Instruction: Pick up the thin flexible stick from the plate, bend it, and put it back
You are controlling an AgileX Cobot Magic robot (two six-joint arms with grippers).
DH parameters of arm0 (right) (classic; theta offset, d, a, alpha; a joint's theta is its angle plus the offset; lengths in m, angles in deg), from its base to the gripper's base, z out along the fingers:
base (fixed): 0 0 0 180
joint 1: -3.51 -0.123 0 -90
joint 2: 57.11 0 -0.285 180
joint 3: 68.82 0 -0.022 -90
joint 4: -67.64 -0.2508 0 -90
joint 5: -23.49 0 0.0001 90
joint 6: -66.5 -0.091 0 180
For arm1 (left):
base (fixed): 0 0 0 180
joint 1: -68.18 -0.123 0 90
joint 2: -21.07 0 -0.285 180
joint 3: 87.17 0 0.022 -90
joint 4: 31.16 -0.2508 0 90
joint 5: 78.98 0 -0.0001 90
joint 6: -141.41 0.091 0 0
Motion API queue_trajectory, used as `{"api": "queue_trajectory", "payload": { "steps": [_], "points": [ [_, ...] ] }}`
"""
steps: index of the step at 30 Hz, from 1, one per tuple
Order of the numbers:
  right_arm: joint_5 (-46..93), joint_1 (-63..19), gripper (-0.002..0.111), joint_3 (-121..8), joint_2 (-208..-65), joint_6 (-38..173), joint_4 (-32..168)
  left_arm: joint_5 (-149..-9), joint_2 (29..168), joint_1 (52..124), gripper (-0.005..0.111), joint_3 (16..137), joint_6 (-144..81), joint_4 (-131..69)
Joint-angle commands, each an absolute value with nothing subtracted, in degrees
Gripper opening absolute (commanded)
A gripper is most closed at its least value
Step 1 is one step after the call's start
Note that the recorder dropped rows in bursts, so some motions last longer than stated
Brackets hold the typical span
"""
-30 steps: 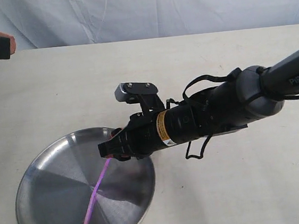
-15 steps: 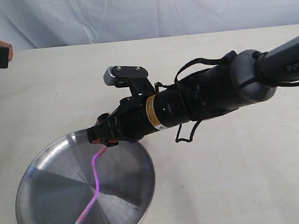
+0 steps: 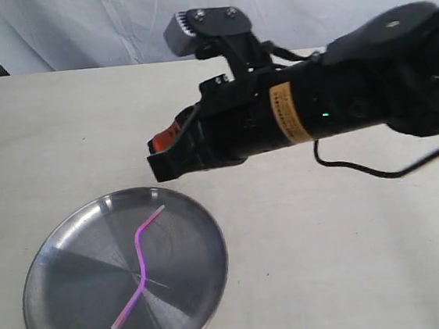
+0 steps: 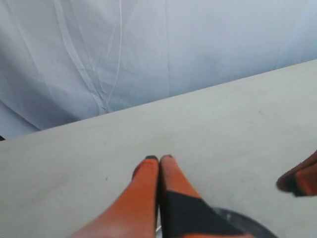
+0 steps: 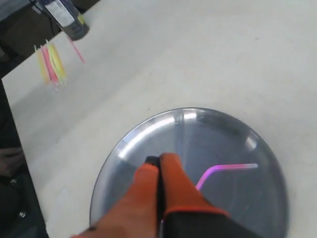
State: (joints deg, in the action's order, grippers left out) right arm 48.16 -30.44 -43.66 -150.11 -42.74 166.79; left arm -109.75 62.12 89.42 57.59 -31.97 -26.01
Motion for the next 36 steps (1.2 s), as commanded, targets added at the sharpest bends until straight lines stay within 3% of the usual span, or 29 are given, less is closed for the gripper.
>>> {"api": "queue_trajectory", "payload": {
  "steps": [1,16,23,29,36],
  "points": [
    [44.26,-30.44,-0.001,-37.39,-138.39,-43.01,167.59,-109.59,58.44,89.37,0.0,51.25,-34.15,-23.76],
    [44.91,-30.44,-0.001,-34.86,-124.38,-41.73,167.59,-113.78,58.2,89.37,0.0,50.29,-33.9,-16.67],
    [15.48,-30.44,-0.001,-34.63,-118.18,-44.43,164.82,-113.7,58.2,89.37,0.0,50.29,-33.9,-17.24],
    [2.45,-28.47,-0.001,-33.61,-111.59,-1.64,130.71,-113.7,58.2,89.37,0.0,50.29,-33.9,-17.24],
    [19.59,-19.08,-0.001,-18.31,-98.24,18.15,117.46,-113.7,58.2,89.37,0.0,50.29,-33.9,-17.24]
  ]
}}
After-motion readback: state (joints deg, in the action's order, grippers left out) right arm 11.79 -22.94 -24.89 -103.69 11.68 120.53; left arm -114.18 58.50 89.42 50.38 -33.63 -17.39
